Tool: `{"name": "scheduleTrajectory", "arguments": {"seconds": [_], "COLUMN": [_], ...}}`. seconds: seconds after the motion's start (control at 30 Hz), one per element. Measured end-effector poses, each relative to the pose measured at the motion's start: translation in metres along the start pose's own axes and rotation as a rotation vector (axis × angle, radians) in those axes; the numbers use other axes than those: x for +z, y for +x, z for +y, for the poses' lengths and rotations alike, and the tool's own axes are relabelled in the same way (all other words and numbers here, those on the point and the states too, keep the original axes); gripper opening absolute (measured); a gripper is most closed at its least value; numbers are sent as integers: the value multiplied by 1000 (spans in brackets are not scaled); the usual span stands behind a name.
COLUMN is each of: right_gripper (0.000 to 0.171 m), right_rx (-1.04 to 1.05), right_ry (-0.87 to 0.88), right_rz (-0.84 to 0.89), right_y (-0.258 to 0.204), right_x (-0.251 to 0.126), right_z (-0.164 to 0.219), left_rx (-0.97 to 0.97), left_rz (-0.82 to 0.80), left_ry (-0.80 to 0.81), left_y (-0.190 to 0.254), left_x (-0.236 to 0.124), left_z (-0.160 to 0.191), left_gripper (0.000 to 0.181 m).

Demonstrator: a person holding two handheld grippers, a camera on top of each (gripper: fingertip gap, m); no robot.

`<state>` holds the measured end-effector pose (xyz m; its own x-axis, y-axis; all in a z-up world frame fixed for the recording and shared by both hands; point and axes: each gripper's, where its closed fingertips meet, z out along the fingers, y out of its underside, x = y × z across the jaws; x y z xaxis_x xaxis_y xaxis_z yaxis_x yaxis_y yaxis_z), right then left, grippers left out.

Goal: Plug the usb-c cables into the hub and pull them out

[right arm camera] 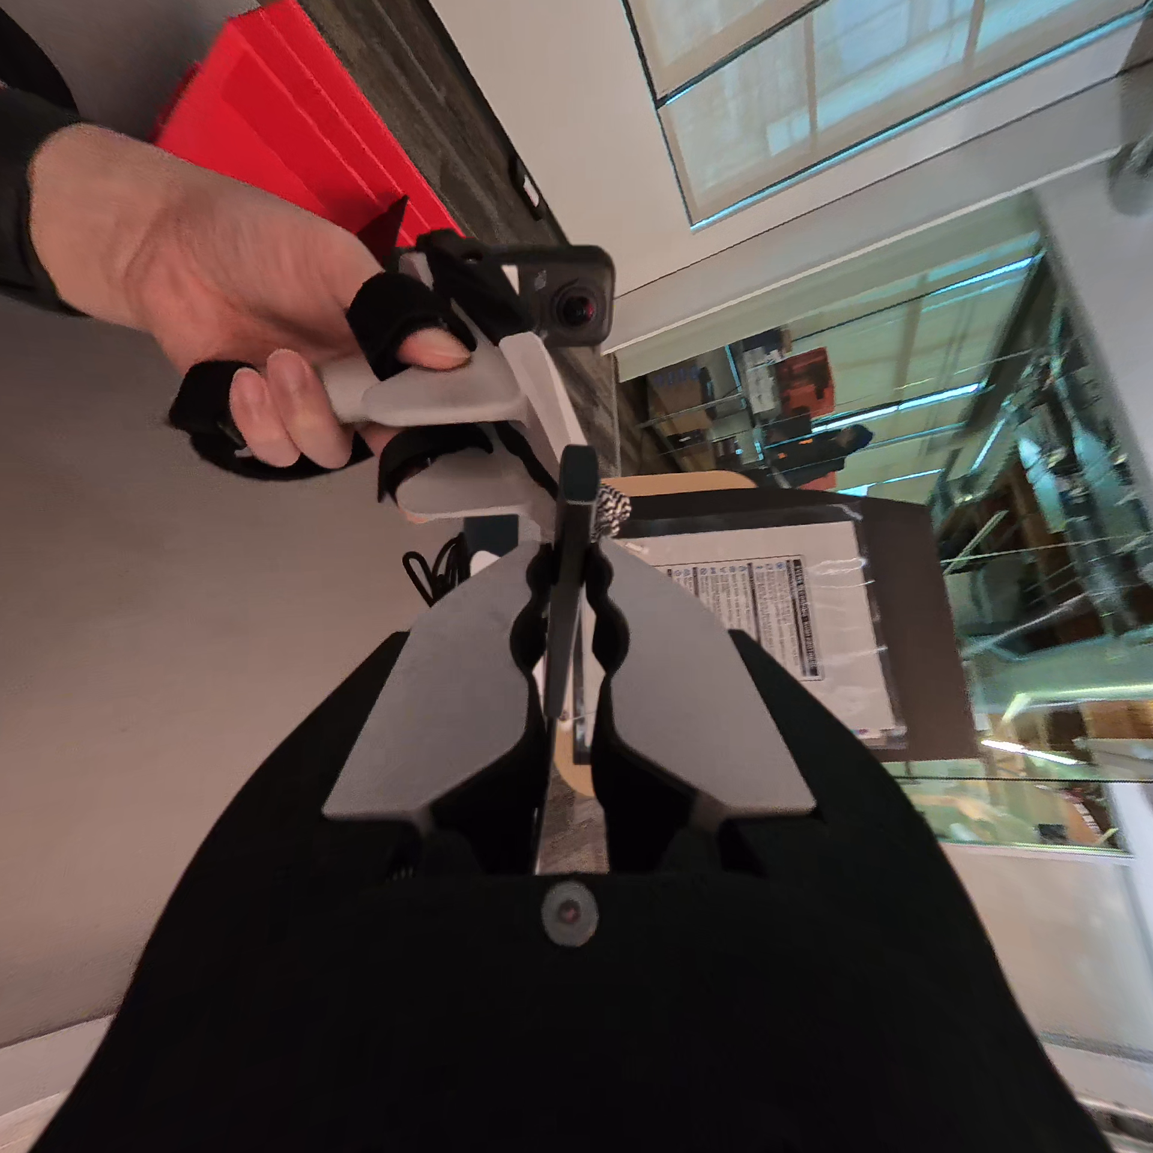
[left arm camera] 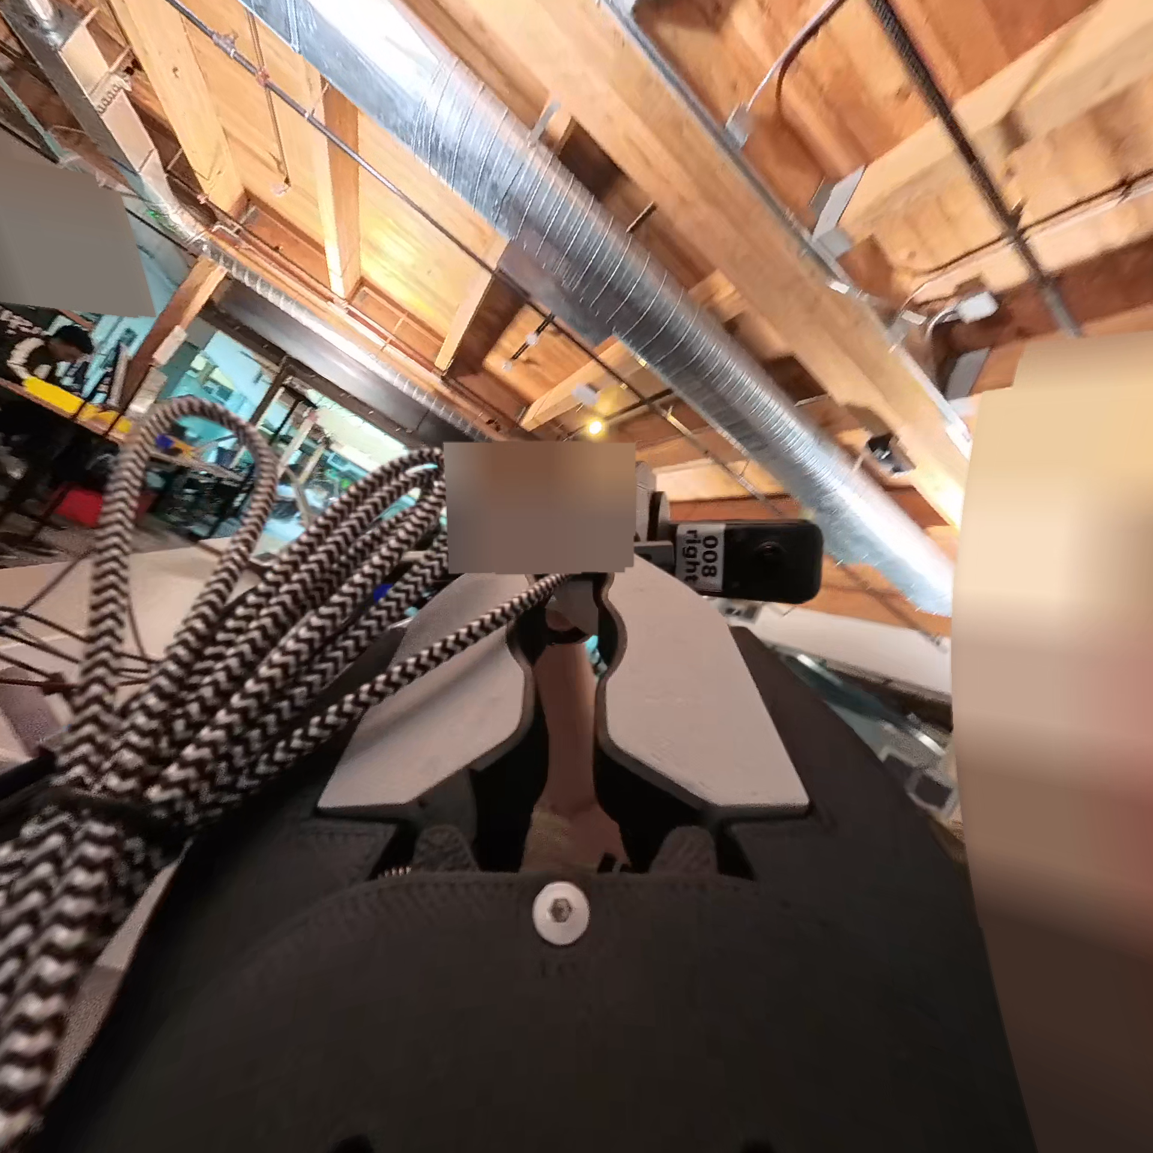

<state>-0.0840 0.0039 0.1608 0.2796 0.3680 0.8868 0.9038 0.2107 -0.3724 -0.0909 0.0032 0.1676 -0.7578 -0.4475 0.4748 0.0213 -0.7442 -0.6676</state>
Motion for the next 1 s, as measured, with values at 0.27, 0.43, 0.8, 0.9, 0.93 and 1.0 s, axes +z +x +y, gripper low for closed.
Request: {"name": "scheduleTrajectory", "arguments": {"seconds": [0.27, 0.43, 0.8, 0.9, 0.93, 1.0], "right_gripper": [11, 11, 11, 11, 11, 11], "right_rx": [-60, -87, -88, -83, -72, -50], "right_ry": [37, 29, 16, 2, -6, -29], "right_rz": [17, 4, 23, 22, 27, 29], "right_y": [-5, -11, -11, -11, -10, -7], "right_x": [-9, -9, -7, -5, -3, 0], "right_z": [-9, -8, -4, -2, 0, 5], "left_rx": [31, 20, 12, 0, -6, -23], "left_rz": [43, 38, 24, 22, 13, -12], "left_ry": [-67, -131, -116, -106, -95, -72], "left_y": [11, 10, 4, 1, -1, -6], "left_x": [3, 1, 2, 1, 1, 1], "left_z": [10, 17, 18, 17, 16, 11], "left_gripper": [10, 10, 10, 13, 15, 20]}}
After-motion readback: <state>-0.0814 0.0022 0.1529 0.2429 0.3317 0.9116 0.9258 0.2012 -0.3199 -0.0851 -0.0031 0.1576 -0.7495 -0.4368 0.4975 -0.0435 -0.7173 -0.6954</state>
